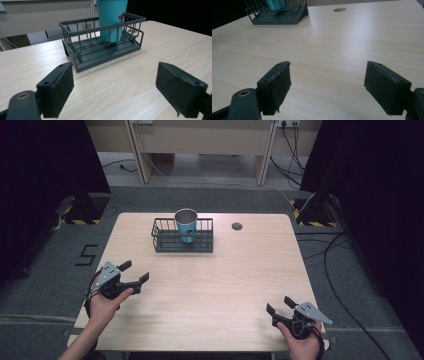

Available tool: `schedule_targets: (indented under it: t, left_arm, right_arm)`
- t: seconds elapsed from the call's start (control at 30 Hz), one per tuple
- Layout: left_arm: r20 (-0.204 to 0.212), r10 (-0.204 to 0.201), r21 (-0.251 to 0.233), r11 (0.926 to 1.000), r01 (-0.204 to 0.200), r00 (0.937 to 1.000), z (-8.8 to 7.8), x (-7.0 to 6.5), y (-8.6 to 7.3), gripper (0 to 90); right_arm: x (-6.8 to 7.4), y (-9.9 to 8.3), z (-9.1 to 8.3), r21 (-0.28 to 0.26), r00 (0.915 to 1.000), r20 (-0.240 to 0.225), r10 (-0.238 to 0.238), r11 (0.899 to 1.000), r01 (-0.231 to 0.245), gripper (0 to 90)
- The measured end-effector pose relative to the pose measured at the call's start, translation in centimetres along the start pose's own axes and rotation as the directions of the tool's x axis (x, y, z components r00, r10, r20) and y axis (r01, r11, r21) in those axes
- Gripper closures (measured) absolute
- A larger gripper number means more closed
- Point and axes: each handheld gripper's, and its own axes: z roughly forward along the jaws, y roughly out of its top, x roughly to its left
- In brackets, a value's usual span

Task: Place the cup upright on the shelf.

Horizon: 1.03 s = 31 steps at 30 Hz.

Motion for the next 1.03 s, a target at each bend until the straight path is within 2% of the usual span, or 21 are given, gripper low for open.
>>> schedule_targets:
  t: [0.27, 0.43, 0.53, 0.83, 1.03]
  left_arm:
    - [-0.001, 0.0, 0.023, 0.9997, 0.0, 1.0, -1.3, 0.0, -1.2, 14.3]
    - [0.003, -0.021, 0.021, 0.9995, 0.021, 0.9998, -2.3, 0.1, -1.9, 14.3]
    - [0.008, -0.037, 0.026, 0.999, 0.037, 0.9993, -2.6, 0.0, -2.5, 14.3]
    - [-0.011, -0.038, 0.014, 0.9992, 0.038, 0.9992, -3.0, -0.1, -3.4, 14.4]
    - [-0.021, -0.075, 0.008, 0.9972, 0.075, 0.997, -3.4, 0.3, -3.7, 14.5]
  right_arm:
    - [-0.1, 0.0, 0.0, -0.004, 1.0, 0.005, -0.003, 1.0, 0.003, 21.8]
    - [0.0, 0.0, 0.0, -0.002, 1.0, 0.003, 0.0, 1.0, 0.0, 21.8]
    - [0.0, 0.0, 0.0, -0.001, 1.0, 0.004, -0.001, 1.0, 0.001, 21.8]
    - [0.0, 0.0, 0.0, 0.0, 1.0, 0.002, 0.0, 1.0, 0.0, 21.8]
    - [0.0, 0.0, 0.0, -0.001, 1.0, -0.004, -0.001, 1.0, 0.001, 21.8]
